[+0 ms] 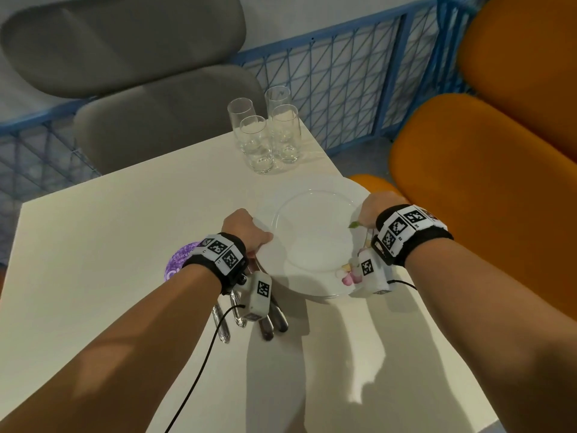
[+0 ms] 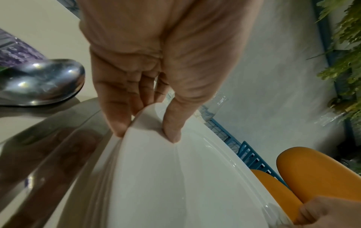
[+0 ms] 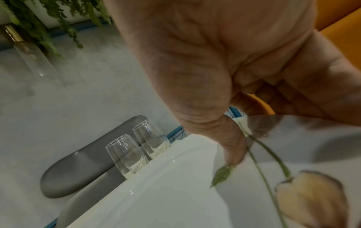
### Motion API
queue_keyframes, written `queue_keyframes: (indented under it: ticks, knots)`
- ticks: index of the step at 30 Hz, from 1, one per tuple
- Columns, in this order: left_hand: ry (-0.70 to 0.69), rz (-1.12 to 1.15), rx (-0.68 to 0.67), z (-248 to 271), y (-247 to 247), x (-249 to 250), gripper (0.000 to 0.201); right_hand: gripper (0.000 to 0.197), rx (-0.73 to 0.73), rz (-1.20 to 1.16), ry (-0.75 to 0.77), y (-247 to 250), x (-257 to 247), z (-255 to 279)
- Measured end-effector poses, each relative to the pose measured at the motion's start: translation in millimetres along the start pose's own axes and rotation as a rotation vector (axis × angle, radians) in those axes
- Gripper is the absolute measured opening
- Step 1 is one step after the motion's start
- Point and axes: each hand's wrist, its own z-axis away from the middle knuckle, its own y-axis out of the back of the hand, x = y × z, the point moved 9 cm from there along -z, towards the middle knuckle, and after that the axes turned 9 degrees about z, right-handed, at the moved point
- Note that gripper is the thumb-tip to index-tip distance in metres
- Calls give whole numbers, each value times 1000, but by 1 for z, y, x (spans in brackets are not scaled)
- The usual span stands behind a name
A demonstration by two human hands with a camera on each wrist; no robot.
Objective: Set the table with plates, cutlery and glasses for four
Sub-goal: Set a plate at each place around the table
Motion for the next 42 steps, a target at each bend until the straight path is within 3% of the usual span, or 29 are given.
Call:
queue_keyframes:
  ticks: [3,9,11,14,18,23,28,34,42]
  knots:
    - [21,32,-12,-2,-1,-2,28,35,6,9,27,-2,0,-1]
    - [55,101,-59,-2,7,-14,38,30,106,-63,46,18,1,10]
    - [54,127,-76,2,19,-17,31,24,158,-91,51,32,-5,20]
    - [49,173,-62,6,48,-25,23,34,185,-104,82,51,-23,36]
    - [40,249,5,12,97,-45,20,36,181,-142,182,70,-65,50]
    - [67,284,87,13,159,-86,27,9,99,-279,362,90,-135,68]
    - [103,311,171,6,217,-123,32,10,102,-271,458,113,-210,66]
    - [151,357,218,-22,260,-153,32,16,189,-253,462,148,-271,45]
    - [204,231,220,-78,276,-184,36,19,131,-219,420,152,-322,-10]
